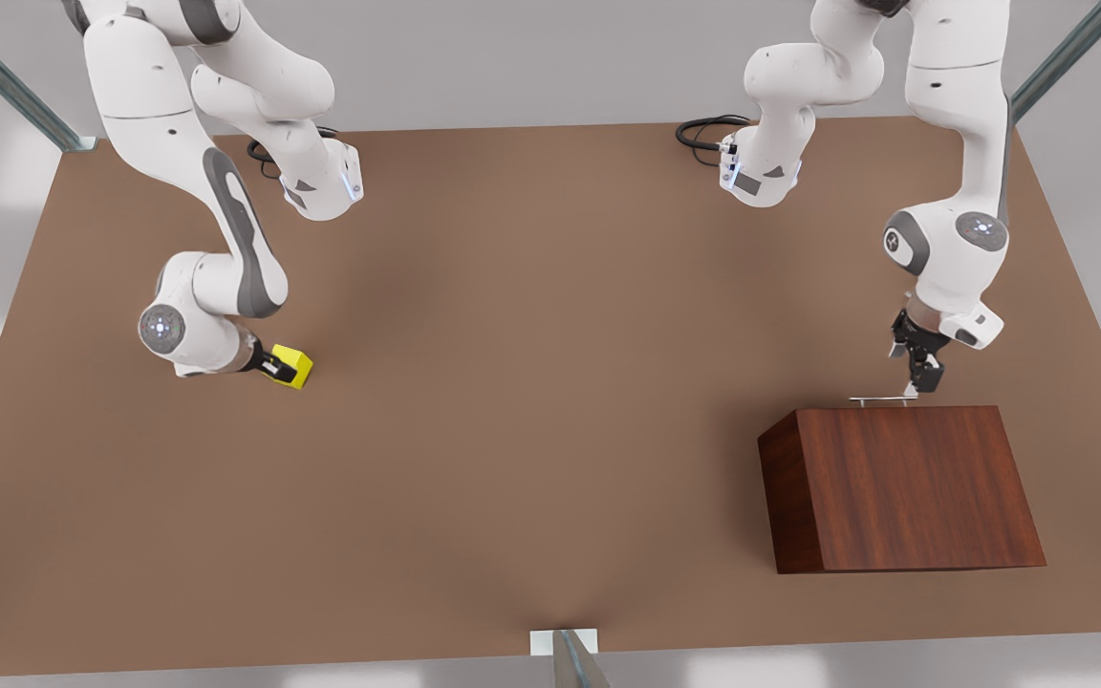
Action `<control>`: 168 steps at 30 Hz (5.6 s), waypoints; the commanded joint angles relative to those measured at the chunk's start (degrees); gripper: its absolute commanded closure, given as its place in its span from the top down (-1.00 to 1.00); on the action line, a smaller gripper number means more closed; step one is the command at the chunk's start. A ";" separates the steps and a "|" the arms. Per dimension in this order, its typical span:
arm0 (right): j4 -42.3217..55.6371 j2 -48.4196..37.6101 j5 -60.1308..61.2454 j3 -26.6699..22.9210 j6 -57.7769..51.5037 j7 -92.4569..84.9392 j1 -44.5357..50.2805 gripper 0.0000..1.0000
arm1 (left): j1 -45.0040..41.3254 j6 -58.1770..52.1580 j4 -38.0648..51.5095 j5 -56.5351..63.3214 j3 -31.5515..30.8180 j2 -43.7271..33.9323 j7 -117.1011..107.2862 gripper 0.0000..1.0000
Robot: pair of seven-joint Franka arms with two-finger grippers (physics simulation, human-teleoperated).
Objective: Open the drawer with left arm, place the square in the middle with right arm, and place the square in the drawer with left arm
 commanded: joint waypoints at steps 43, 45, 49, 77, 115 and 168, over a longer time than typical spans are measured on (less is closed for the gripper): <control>4.37 6.07 1.18 0.01 -4.38 -14.14 -0.07 0.35 | -1.37 -10.51 0.18 0.05 -2.72 -2.22 0.18 1.00; 11.32 5.72 1.27 -0.08 -13.34 -13.53 -0.07 0.35 | -1.37 -12.80 0.09 0.05 -2.63 -3.01 0.18 1.00; 21.69 7.21 1.45 1.06 -19.67 -4.66 3.53 0.35 | -1.37 -14.47 0.18 0.23 -2.63 -3.45 0.35 1.00; 76.01 45.36 2.15 13.37 -14.67 77.79 49.85 0.34 | -1.20 -25.37 0.09 0.32 -2.37 -7.06 0.35 1.00; 50.17 1.15 -6.64 8.53 -35.94 -25.40 -5.61 1.00 | -0.93 -34.60 0.09 0.93 -2.28 -9.34 -0.53 1.00; 50.17 1.33 -7.70 8.44 -37.26 -22.76 -4.03 1.00 | -23.87 -22.56 16.96 6.82 -27.86 22.03 76.73 1.00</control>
